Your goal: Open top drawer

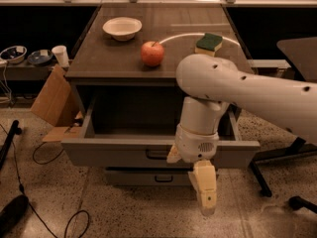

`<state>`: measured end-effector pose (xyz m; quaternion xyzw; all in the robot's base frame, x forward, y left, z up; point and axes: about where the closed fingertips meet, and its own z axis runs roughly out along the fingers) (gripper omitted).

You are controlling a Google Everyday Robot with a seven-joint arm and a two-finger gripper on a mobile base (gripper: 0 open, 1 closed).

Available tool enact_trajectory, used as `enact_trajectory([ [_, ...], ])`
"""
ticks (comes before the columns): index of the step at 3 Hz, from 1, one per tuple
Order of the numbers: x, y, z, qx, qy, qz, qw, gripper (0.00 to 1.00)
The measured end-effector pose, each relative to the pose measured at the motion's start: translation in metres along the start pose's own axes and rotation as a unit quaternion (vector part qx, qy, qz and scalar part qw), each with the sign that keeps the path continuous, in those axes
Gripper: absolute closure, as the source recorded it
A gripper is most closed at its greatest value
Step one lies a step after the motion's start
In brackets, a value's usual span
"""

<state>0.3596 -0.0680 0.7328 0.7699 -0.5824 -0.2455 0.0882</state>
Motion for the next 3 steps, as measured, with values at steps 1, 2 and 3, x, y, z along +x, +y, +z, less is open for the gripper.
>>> enact_trajectory([
  [1,-0.005,0.027,-0.023,0.052,-0.007,0.016,0.9985,0.0],
  [2,0.0,0.03,-0.048,0.102,-0.016,0.027,0.9943,0.0],
  [3,0.0,0.03,-0.048,0.102,-0.016,0.027,0.9943,0.0],
])
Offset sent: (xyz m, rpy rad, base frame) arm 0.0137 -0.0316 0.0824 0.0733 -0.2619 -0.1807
